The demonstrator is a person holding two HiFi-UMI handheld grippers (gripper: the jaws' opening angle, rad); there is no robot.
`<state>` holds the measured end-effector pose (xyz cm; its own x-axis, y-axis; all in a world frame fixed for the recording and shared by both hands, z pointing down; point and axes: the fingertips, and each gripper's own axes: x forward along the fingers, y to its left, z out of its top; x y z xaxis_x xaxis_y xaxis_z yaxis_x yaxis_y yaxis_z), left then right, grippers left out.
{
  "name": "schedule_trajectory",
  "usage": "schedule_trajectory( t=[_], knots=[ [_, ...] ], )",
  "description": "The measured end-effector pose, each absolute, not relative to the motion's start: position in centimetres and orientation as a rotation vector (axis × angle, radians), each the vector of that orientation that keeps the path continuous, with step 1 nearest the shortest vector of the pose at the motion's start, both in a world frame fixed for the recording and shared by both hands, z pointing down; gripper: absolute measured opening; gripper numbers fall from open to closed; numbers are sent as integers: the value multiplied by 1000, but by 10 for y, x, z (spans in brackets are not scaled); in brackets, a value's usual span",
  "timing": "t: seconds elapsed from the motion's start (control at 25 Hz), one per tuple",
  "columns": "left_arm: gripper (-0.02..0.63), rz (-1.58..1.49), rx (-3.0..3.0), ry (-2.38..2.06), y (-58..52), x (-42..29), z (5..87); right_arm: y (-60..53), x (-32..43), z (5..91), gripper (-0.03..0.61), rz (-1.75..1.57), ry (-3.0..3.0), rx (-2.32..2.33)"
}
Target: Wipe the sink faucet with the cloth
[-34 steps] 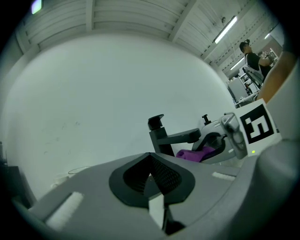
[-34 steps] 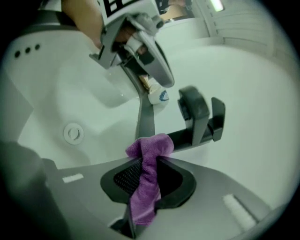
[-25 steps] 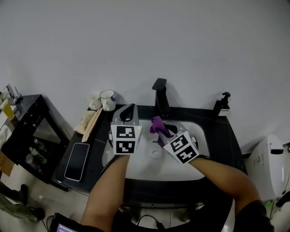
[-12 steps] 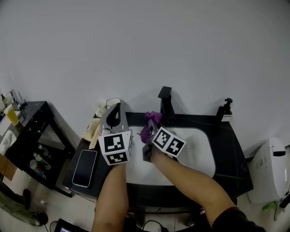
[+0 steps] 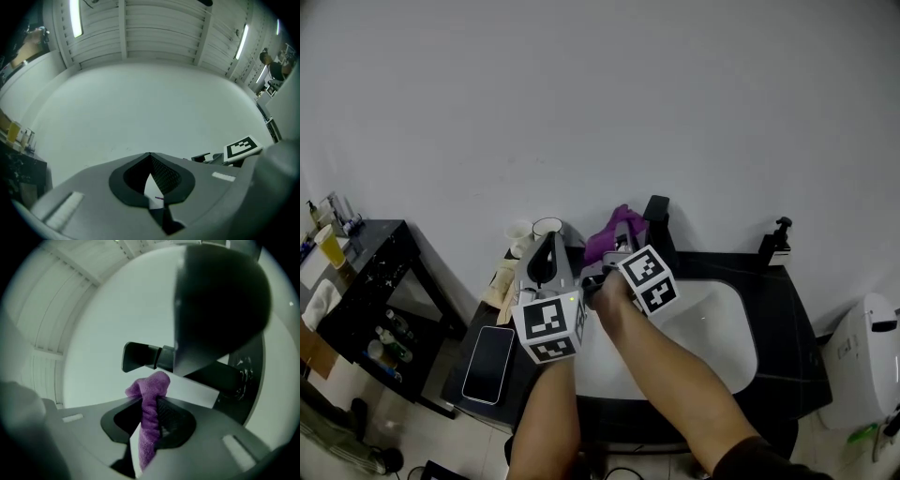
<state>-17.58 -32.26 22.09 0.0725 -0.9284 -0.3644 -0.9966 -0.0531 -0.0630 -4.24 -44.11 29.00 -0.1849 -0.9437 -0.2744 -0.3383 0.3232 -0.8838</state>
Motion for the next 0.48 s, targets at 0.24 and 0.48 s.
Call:
schedule_trajectory(
  t=[0.24,0.48],
  knots=[
    [17,415,-2148,1949,-325,-181,229,-448,-31,291,69,-842,1610,-1188],
    [17,401,-2156,1955,-328,-181,232,-454,-27,334,69,-935,1551,-1269]
  ],
)
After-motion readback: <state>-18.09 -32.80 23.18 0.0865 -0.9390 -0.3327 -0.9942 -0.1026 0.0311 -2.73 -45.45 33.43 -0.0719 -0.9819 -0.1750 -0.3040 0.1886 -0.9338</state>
